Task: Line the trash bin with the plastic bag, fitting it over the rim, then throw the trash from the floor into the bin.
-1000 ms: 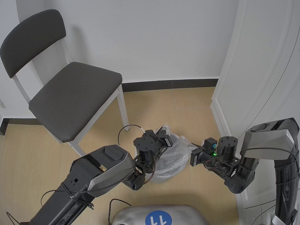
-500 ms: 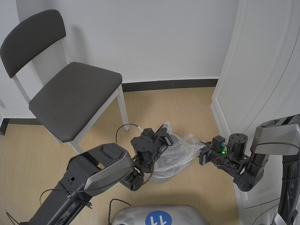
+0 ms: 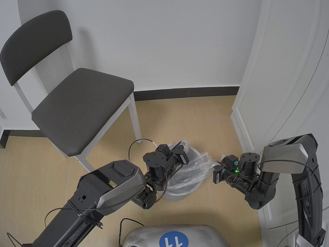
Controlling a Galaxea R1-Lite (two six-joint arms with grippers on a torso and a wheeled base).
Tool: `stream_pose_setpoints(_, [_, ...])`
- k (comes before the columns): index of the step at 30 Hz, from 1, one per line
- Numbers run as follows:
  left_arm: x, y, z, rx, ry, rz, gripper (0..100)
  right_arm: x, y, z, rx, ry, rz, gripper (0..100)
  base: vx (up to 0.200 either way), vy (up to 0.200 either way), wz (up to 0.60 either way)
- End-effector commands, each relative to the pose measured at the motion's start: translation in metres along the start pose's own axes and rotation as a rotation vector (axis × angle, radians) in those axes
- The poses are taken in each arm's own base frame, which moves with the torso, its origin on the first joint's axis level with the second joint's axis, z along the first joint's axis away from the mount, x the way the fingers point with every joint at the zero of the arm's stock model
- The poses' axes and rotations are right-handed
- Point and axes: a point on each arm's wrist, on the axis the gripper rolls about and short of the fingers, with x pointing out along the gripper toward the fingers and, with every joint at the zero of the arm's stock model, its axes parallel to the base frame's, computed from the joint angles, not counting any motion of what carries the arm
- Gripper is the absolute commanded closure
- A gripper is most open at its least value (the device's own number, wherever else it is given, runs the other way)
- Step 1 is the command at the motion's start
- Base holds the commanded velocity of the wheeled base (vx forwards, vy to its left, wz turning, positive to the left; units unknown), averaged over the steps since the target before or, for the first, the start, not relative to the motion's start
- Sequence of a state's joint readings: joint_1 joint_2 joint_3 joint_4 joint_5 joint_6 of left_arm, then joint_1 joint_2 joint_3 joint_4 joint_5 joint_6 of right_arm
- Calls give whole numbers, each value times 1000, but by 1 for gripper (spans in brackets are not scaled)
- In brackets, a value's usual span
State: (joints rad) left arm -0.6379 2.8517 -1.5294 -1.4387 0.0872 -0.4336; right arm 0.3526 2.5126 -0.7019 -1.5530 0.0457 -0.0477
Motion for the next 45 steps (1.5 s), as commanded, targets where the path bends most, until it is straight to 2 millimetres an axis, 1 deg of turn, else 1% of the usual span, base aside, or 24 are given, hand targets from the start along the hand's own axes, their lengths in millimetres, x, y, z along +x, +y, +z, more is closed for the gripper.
stream_pose_setpoints(1, [0, 8, -9, 2, 17, 11, 100, 11, -4, -24, 8, 30, -11, 100, 0, 0, 0])
stream_pose_setpoints(5, [0, 12, -8, 8, 17, 21, 100, 10, -9, -18, 12, 15, -26, 100, 0, 0, 0])
stream_pose_setpoints(9, [-1, 22, 3, 19, 13, 48, 100, 5, -17, -9, 16, -2, -43, 100, 0, 0, 0])
stream_pose_setpoints(10, [-1, 28, 18, 38, 13, 67, 100, 1, -23, -8, 15, 5, -55, 100, 0, 0, 0])
stream_pose_setpoints(13, [-6, 39, 40, 71, 53, 89, 100, -4, -31, -6, 16, 7, -75, 100, 0, 0, 0])
stream_pose_setpoints(17, [-14, 51, 57, 112, 99, 101, 100, -6, -37, -8, 15, 14, -89, 100, 0, 0, 0])
stream_pose_setpoints(21, [-16, 59, 72, 158, 92, 123, 100, -9, -41, -11, -5, 30, -92, 100, 0, 0, 0])
stream_pose_setpoints(27, [-28, 69, 75, 202, 176, 173, 100, -12, -49, -17, -38, 54, -102, 100, 0, 0, 0])
stream_pose_setpoints(28, [-35, 72, 76, 224, 221, 196, 100, -13, -51, -21, -46, 66, -98, 100, 0, 0, 0])
stream_pose_setpoints(31, [-42, 79, 78, 281, 292, 226, 100, -13, -57, -29, -65, 87, -100, 100, 0, 0, 0])
stream_pose_setpoints(35, [-46, 87, 81, 321, 319, 253, 100, -13, -62, -37, -82, 109, -108, 100, 0, 0, 0])
stream_pose_setpoints(38, [-48, 92, 83, 340, 328, 263, 100, -13, -62, -38, -82, 112, -109, 100, 0, 0, 0])
stream_pose_setpoints(39, [-52, 97, 87, 378, 347, 279, 100, -13, -62, -38, -82, 112, -107, 100, 0, 0, 0])
stream_pose_setpoints(40, [-54, 97, 91, 390, 351, 283, 100, -13, -62, -38, -84, 110, -107, 100, 0, 0, 0])
stream_pose_setpoints(42, [-54, 97, 91, 390, 351, 283, 100, -13, -62, -38, -84, 110, -107, 100, 0, 0, 0])
stream_pose_setpoints(43, [-59, 100, 99, 405, 378, 301, 100, -14, -64, -38, -84, 112, -111, 100, 0, 0, 0])
stream_pose_setpoints(45, [-63, 101, 101, 410, 396, 310, 100, -14, -64, -38, -83, 112, -113, 100, 0, 0, 0])
